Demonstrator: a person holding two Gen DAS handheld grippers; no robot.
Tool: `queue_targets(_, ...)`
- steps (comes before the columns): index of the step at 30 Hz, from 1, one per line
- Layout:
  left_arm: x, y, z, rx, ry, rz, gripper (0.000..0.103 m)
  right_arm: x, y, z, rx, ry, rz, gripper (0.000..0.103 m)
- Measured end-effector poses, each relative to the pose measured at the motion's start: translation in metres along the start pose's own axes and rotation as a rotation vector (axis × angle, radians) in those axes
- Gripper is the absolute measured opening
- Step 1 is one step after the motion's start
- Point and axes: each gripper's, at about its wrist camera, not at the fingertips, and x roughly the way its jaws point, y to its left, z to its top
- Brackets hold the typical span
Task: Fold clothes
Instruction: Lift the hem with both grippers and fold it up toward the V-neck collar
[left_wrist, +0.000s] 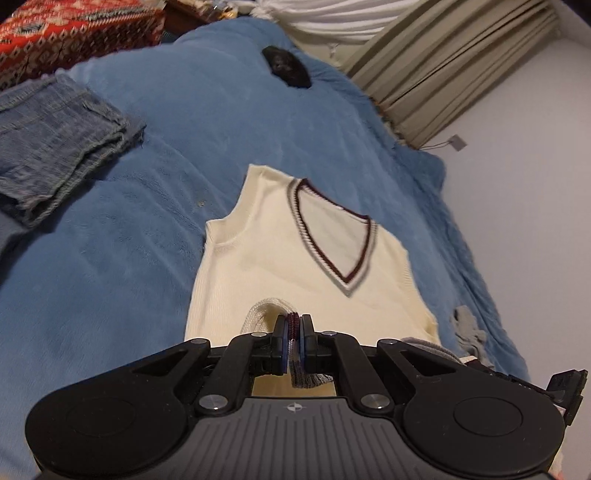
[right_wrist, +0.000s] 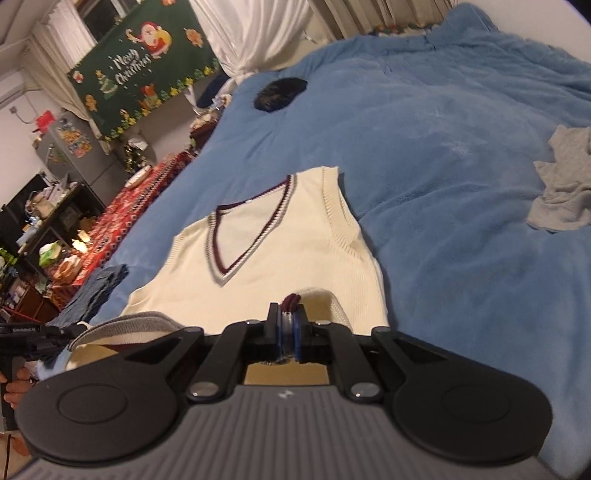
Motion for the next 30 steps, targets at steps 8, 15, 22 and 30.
queue_targets(8, 0.04, 0.01, 0.021, 0.001, -0.009, 0.088, 0.031, 0.07, -0.015, 0.022, -0.015, 0.004, -0.096, 0.044)
queue_targets(15, 0.037, 0.0, 0.024, 0.203, -0.027, 0.091, 0.046, 0.067, -0.016, 0.025, -0.121, -0.079, -0.087, 0.054)
queue_targets(22, 0.063, -0.015, 0.019, 0.487, 0.079, 0.148, 0.045, 0.1, 0.016, 0.008, -0.517, 0.026, -0.095, 0.051)
queue_targets(30, 0.094, -0.01, 0.029, 0.511, 0.16, 0.096, 0.01, 0.132, 0.009, 0.014, -0.489, 0.087, -0.044, 0.008)
